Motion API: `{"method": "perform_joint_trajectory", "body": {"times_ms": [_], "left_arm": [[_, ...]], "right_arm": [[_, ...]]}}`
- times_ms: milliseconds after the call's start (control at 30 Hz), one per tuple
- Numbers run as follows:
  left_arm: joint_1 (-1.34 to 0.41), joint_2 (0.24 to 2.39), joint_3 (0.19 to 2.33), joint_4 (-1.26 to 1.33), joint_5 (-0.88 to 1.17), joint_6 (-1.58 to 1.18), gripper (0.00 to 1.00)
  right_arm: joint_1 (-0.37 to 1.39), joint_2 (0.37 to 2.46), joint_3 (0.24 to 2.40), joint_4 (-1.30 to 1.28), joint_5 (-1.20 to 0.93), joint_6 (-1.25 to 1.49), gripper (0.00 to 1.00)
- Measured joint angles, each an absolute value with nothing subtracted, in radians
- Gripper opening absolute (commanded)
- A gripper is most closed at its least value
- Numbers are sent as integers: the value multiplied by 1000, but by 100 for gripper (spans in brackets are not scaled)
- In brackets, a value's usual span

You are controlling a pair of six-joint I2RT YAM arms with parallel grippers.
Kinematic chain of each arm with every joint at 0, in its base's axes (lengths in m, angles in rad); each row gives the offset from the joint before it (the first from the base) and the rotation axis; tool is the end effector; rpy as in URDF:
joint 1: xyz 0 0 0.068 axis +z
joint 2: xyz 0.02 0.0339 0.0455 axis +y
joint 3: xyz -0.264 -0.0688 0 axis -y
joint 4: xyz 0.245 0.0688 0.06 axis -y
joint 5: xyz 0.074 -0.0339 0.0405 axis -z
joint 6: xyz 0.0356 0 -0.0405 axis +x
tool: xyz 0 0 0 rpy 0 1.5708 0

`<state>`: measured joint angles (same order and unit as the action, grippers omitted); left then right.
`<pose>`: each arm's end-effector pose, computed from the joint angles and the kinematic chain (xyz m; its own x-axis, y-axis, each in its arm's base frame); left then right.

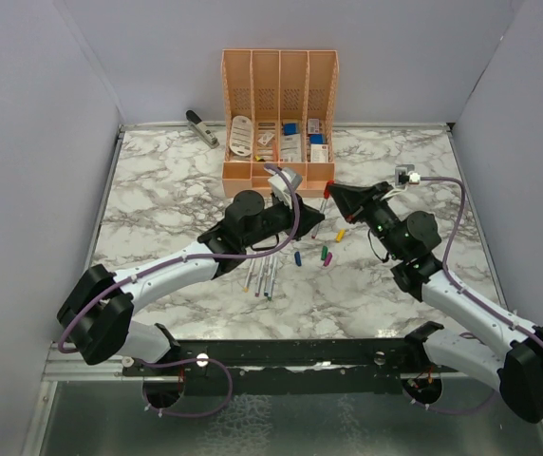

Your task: Insert the pens into the pen caps

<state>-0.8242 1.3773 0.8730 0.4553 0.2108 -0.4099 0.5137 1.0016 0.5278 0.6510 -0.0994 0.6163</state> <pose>0.2128 -0.2410 0.3014 -0.3731 -0.1706 -0.9120 0.7752 0.4827 -0.4074 0.1993 0.1165 0.2968 -0.2065 0.5439 -0.8134 -0.5572 0.6180 0.5547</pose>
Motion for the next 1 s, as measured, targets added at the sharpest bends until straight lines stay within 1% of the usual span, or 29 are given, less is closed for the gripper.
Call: {"method": "perform_joint_trajectory", "body": {"times_ms": [700, 1000], "left_arm": [[-825, 1396, 908, 423, 82, -297, 0], [-810, 1396, 908, 420, 72, -289, 0]], "right_arm": [[558, 1072, 606, 594, -62, 501, 1], [577, 1116, 646, 576, -35, 479, 1]]}}
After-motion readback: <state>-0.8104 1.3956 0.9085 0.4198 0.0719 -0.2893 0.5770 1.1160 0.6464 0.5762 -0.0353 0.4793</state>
